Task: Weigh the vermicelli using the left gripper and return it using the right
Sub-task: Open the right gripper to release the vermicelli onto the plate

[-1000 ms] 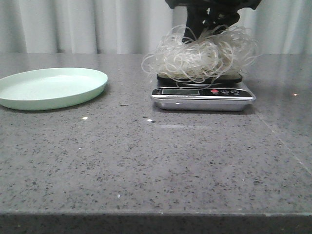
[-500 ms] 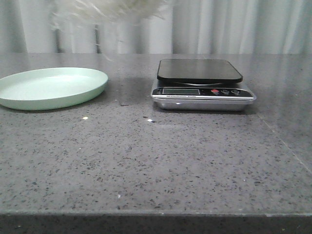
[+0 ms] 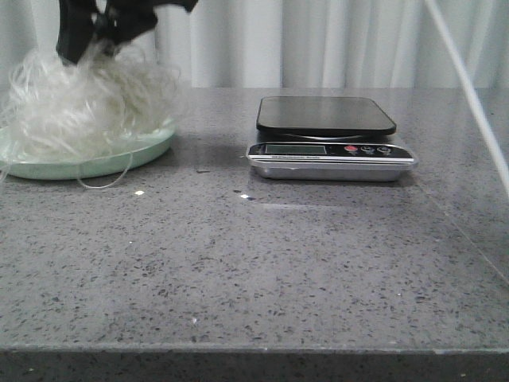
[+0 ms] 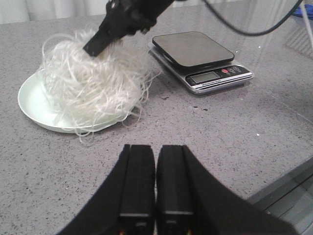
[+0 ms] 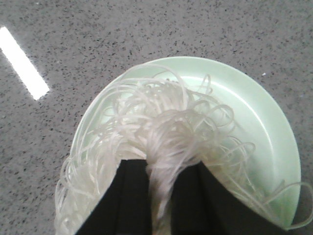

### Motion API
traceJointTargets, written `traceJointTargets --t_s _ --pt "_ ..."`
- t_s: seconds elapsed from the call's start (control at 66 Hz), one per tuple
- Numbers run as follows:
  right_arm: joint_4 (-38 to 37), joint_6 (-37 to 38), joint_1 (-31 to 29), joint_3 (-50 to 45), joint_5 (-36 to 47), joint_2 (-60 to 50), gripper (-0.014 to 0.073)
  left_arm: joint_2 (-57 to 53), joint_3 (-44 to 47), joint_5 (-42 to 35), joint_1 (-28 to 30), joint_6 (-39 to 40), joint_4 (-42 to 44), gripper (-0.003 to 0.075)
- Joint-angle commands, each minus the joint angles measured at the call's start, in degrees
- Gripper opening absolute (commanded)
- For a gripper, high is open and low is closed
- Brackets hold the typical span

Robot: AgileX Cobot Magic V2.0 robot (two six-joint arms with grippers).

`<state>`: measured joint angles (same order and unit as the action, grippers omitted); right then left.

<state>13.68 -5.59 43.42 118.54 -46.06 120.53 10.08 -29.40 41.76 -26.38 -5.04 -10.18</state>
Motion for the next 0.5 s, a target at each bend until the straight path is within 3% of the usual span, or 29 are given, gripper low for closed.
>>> traceJointTargets --t_s 0.0,0.258,0.485 --pt "1.48 -0.25 -0.18 2.7 6.9 -2.23 0.0222 0.69 -1.39 -4.28 -0.04 0.25 -0.71 0.0131" --pt "2.37 0.55 -0.18 2.7 7.89 -0.46 0.0533 0.69 -1.39 -4.28 -0.04 0.25 -0.71 0.0131" --pt "-0.08 0.55 -0.94 4.08 8.42 -2.87 0.0567 0.69 -1.39 -4.28 -0.04 0.25 -0.71 0.0131"
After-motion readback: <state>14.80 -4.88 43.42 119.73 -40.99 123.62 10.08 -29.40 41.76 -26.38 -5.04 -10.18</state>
